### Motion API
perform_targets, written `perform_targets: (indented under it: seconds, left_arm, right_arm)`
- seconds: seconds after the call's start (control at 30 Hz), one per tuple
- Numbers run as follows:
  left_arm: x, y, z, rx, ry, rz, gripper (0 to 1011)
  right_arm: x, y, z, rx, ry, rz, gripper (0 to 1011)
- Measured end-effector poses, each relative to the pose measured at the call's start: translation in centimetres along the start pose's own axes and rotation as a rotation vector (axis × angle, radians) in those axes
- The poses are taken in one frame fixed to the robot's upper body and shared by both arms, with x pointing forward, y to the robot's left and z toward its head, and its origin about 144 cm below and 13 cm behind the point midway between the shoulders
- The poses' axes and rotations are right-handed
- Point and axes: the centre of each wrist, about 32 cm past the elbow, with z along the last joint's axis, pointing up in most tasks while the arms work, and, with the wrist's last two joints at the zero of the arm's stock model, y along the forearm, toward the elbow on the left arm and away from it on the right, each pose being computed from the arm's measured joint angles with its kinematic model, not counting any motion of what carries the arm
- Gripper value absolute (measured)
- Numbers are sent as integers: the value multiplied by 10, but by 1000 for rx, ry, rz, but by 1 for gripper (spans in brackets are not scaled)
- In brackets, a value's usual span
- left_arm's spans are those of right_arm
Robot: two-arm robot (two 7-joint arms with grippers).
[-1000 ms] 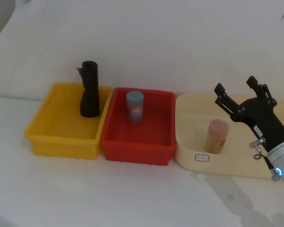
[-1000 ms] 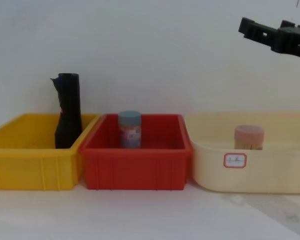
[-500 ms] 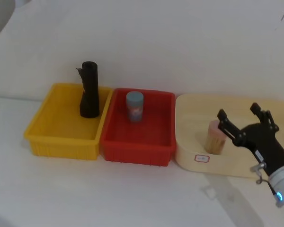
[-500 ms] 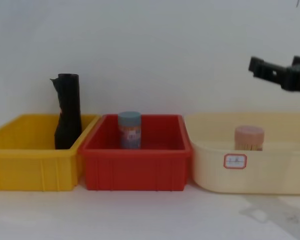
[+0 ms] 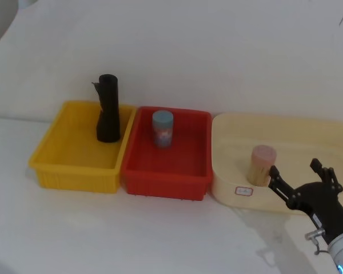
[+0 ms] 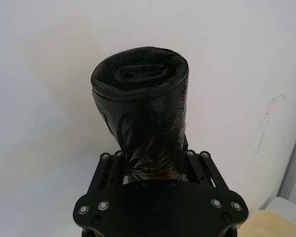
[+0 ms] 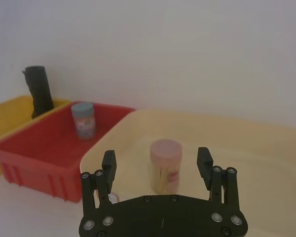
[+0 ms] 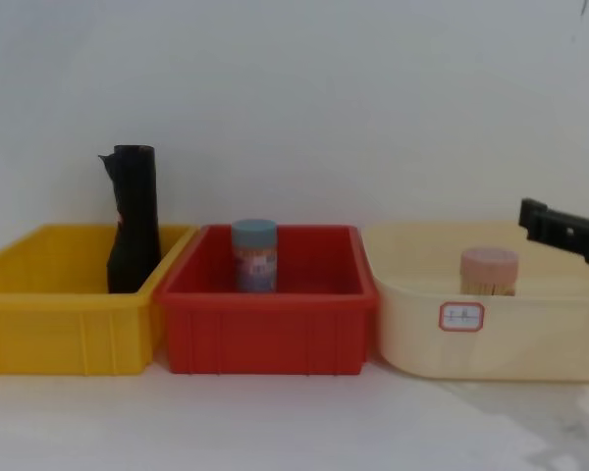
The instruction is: Pick up the garbage bag with the one hand and transfer it to the other hand.
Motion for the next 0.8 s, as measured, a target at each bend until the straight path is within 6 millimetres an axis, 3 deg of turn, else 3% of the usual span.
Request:
perform_targets:
  seconds: [0.8]
  left_arm:
    - [0, 1, -5, 3, -3, 5, 486]
  right_arm:
    - [-2, -5, -2, -18, -8, -14, 1001]
